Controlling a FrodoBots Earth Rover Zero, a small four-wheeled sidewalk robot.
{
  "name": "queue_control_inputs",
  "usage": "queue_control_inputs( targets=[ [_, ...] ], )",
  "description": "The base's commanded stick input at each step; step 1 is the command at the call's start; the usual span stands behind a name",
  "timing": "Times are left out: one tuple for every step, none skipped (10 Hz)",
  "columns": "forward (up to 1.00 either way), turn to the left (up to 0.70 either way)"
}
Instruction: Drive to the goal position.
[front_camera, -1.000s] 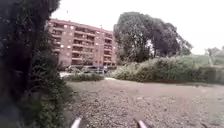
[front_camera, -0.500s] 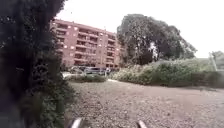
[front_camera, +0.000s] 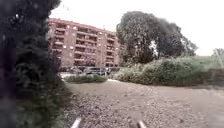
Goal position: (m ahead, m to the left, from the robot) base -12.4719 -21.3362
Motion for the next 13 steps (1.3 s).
queue_control_inputs(
  targets=[
    [0.7, -0.35],
    [0.7, -0.35],
    [0.7, -0.35],
    [0.7, -0.35],
    [0.7, -0.35],
    [0.7, -0.35],
    [0.7, -0.35],
    [0.7, -0.35],
    [0.7, -0.35],
    [0.7, -0.35],
    [0.7, -0.35],
    [0.7, -0.35],
    [0.7, -0.35]
  ],
)
